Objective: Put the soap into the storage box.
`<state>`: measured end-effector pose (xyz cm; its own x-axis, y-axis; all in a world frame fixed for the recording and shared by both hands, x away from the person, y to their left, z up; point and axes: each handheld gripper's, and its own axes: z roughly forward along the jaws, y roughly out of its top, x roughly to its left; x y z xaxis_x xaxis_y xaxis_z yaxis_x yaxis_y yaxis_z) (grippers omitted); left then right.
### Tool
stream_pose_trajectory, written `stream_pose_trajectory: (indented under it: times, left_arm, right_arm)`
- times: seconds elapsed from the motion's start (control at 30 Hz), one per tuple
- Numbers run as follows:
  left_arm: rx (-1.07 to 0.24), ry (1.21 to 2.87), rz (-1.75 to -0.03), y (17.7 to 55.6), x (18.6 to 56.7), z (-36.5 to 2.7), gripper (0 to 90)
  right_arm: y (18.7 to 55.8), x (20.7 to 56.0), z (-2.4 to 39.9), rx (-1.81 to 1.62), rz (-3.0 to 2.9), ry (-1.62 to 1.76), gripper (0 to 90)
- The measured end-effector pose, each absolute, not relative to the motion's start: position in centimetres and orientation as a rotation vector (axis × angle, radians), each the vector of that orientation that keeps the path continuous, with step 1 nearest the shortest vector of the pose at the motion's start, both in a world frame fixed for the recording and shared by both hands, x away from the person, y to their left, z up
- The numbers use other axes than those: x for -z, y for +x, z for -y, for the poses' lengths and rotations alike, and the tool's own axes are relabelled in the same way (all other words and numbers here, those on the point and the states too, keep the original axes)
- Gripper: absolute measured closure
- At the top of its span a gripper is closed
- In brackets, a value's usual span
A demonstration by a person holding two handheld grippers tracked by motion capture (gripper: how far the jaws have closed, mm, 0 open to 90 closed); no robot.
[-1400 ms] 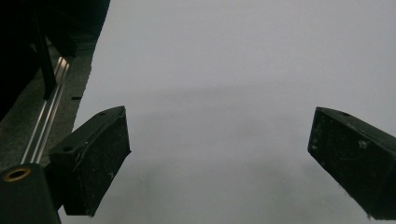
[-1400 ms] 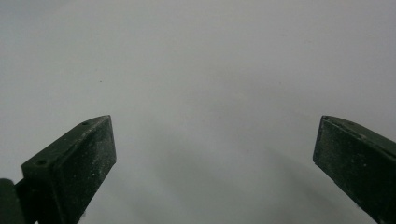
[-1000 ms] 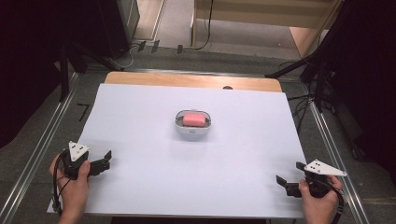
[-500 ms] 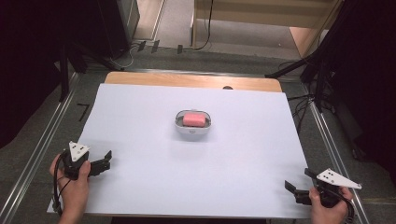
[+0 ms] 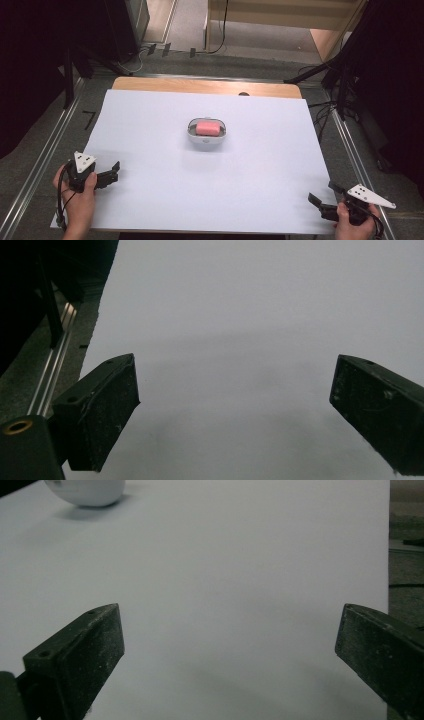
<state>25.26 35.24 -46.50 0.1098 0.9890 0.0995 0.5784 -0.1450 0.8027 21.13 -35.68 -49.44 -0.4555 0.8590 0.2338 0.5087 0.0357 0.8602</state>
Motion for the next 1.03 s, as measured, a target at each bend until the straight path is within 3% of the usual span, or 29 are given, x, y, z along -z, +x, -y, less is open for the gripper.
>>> stream_pose_trajectory:
  times: [1.03]
  left_arm:
    - [-0.887,1.804,-1.533,25.33,46.52,-35.19,6.0]
  right_arm:
    - [21.17,49.43,35.01,-1.303,-1.997,1.375,0.1]
